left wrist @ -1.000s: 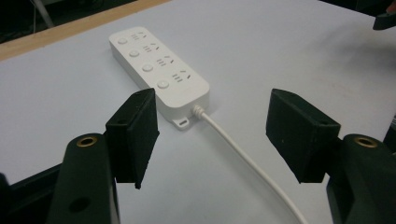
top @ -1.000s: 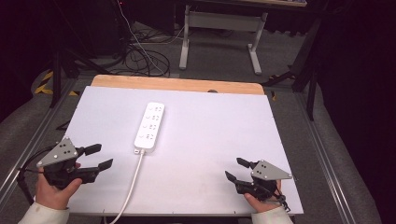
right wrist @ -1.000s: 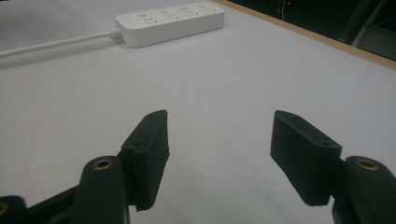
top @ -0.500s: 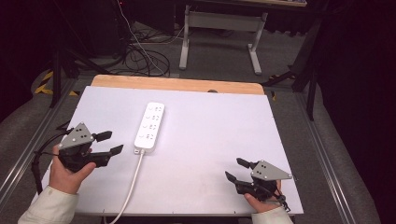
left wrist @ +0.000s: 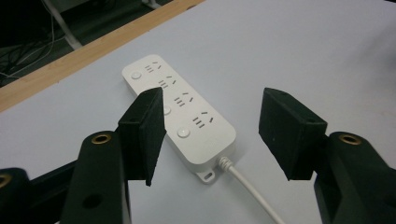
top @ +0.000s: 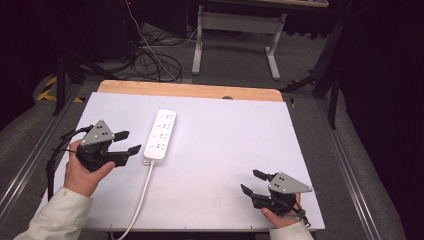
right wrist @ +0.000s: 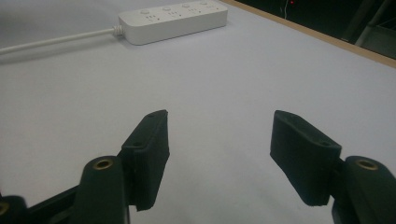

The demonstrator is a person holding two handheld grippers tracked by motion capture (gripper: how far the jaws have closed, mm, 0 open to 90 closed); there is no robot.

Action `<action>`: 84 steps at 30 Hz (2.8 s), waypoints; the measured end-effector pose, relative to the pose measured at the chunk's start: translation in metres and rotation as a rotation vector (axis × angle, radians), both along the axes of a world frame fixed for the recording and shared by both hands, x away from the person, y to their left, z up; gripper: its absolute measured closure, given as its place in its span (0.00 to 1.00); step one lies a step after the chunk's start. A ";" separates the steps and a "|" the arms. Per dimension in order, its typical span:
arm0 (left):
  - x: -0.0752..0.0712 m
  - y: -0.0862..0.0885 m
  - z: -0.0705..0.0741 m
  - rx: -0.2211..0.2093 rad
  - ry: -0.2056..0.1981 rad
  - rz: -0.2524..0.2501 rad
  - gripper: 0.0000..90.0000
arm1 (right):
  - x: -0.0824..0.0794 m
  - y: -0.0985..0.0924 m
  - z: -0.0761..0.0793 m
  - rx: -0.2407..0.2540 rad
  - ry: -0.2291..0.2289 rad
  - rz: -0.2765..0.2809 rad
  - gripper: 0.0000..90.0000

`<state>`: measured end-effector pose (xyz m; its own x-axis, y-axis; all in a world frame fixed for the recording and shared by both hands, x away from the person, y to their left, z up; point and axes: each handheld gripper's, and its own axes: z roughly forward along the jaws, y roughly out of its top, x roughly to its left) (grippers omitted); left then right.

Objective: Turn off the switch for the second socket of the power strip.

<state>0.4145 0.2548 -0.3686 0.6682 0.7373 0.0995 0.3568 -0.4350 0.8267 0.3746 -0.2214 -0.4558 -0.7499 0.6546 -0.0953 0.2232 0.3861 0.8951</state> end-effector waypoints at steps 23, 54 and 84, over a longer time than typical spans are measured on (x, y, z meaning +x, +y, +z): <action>0.047 -0.028 -0.004 0.031 0.023 0.033 0.47 | 0.001 0.001 -0.001 -0.004 -0.004 0.013 0.42; 0.107 -0.030 -0.045 -0.013 0.174 0.088 0.99 | 0.002 0.000 -0.003 0.001 0.013 0.033 0.43; 0.124 -0.047 -0.079 0.104 0.211 0.157 1.00 | 0.001 0.000 -0.003 0.001 0.010 0.046 0.43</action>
